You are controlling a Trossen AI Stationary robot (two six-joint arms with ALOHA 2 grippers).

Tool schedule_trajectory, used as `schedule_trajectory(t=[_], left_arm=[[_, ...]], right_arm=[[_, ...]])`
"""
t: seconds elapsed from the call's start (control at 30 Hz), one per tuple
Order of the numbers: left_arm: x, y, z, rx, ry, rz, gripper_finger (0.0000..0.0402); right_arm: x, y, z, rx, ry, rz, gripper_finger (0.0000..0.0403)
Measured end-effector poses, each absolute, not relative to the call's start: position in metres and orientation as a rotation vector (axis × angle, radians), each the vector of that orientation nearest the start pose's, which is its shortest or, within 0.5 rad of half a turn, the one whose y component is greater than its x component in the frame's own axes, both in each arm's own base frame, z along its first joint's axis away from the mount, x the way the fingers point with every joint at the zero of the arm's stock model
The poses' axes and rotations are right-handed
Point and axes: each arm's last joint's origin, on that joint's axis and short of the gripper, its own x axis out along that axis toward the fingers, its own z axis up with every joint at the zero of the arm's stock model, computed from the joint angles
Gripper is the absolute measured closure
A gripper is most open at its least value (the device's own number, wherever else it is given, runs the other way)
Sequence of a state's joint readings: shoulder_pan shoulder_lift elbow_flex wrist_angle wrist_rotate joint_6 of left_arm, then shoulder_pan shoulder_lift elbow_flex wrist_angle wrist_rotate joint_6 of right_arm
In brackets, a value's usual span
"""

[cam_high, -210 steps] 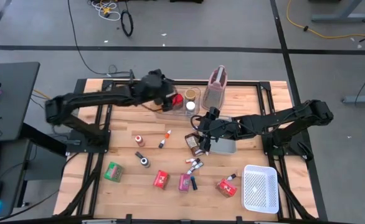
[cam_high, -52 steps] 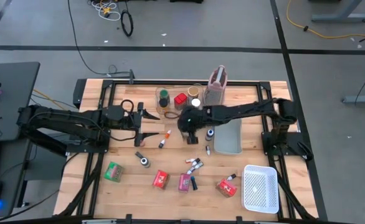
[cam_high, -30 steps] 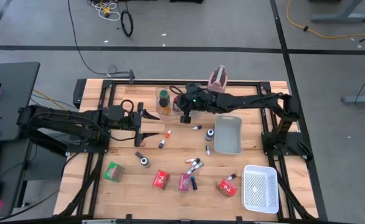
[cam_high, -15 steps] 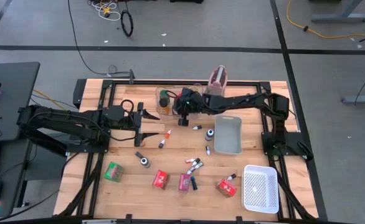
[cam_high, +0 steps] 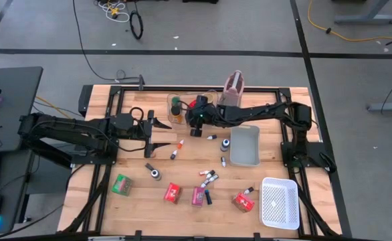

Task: Pick & Place Kitchen Items
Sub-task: Put the large blue food coloring bottle into the gray bin

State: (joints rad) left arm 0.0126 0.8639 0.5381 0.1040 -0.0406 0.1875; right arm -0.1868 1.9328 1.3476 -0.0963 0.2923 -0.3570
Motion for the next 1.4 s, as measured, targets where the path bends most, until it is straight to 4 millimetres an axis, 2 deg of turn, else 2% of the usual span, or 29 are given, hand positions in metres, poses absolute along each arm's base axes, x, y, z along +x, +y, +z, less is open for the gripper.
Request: schedule_trajectory(t=[0.33,0.6,0.9,1.17,1.4], left_arm=[[0.194,0.004,0.262,0.190,0.224,0.033,0.0104],[0.194,0.004,0.262,0.190,0.225,0.032,0.0104],[0.194,0.004,0.262,0.190,0.225,0.032,0.0104],[0.194,0.004,0.262,0.190,0.225,0.032,0.0104],[0.194,0.004,0.262,0.190,0.225,0.032,0.0104]], right_arm=[[0.410,-0.066,0.229,-0.445,0.746,-0.443,0.0186],[0.400,-0.050,0.250,-0.395,0.714,-0.336,0.0186],[0.389,-0.040,0.276,-0.391,0.645,-0.325,0.0185],[0.385,-0.038,0.270,-0.315,0.703,-0.281,0.0185],[0.370,-0.017,0.266,-0.166,0.840,-0.100,0.0185]])
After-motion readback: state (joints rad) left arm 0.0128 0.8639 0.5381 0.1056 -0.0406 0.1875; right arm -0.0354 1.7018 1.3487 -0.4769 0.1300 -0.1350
